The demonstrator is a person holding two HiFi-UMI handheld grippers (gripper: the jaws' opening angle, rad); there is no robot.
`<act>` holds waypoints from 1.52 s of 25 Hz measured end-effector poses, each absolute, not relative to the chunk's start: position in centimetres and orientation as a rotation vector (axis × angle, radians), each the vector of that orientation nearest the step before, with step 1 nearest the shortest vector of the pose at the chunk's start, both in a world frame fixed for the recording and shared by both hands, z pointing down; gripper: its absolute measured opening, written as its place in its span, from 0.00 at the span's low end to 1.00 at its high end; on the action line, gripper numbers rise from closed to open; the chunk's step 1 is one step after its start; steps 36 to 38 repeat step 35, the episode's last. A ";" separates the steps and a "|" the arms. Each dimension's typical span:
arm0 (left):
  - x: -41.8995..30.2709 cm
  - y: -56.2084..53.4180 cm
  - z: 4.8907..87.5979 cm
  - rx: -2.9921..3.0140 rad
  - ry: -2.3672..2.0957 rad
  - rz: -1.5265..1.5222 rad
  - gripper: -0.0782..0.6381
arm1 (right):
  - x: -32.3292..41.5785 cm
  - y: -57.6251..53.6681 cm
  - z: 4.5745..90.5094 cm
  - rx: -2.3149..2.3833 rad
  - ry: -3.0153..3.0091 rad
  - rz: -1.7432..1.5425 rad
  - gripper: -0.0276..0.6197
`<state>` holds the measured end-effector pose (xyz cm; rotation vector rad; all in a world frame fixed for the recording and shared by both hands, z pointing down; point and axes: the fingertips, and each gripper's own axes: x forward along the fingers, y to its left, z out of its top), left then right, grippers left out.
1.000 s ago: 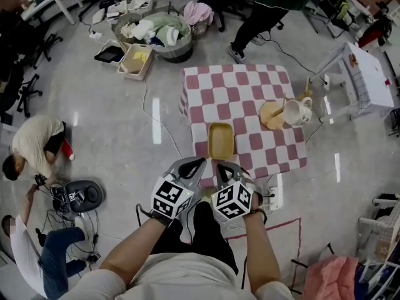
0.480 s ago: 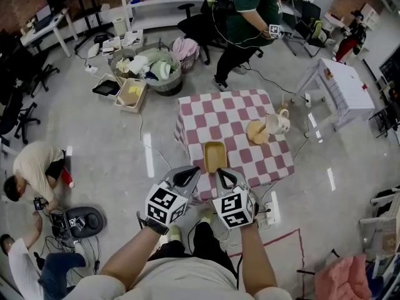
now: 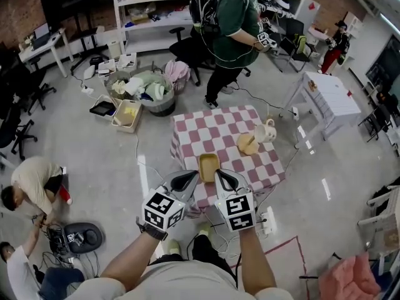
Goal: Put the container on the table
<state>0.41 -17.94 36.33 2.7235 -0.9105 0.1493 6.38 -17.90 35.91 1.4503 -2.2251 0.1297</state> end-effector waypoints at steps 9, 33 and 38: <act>-0.9 -16.9 31.2 2.788 -0.946 0.058 0.12 | 5.6 -16.7 32.2 1.548 -2.348 0.186 0.06; -2.9 -15.6 29.3 2.824 -0.967 -0.006 0.12 | 3.7 -14.9 29.8 1.578 -2.375 0.119 0.06; -2.7 -15.7 29.3 2.825 -0.967 -0.004 0.12 | 3.8 -15.0 29.8 1.581 -2.375 0.120 0.06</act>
